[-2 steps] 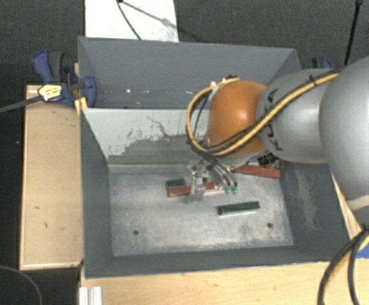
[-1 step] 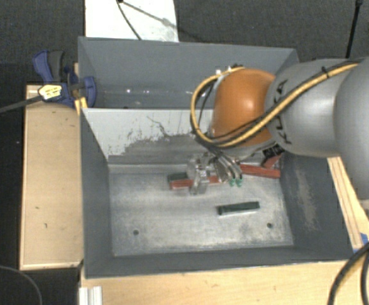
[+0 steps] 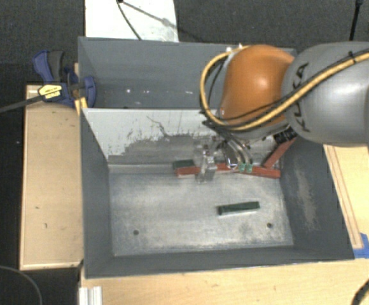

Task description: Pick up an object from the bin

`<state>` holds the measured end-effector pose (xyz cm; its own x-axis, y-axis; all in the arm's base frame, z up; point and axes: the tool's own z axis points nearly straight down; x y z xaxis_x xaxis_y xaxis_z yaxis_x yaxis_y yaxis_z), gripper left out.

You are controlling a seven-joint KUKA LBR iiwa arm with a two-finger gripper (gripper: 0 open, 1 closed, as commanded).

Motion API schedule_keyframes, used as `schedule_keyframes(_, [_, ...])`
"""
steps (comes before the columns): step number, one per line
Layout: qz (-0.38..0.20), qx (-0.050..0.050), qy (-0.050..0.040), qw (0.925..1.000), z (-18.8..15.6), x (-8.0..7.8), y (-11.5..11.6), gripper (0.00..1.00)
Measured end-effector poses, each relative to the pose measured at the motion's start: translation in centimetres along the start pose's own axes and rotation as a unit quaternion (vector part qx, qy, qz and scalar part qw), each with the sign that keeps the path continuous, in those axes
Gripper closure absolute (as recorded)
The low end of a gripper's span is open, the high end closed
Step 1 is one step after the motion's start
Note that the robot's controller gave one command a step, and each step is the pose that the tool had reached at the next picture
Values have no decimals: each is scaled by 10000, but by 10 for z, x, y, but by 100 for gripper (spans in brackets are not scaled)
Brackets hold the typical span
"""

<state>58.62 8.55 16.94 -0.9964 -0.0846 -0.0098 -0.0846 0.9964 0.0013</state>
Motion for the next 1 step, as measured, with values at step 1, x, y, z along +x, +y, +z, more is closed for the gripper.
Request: schedule_keyframes(1, [15, 1, 14, 10000, -26, -2, 0, 100])
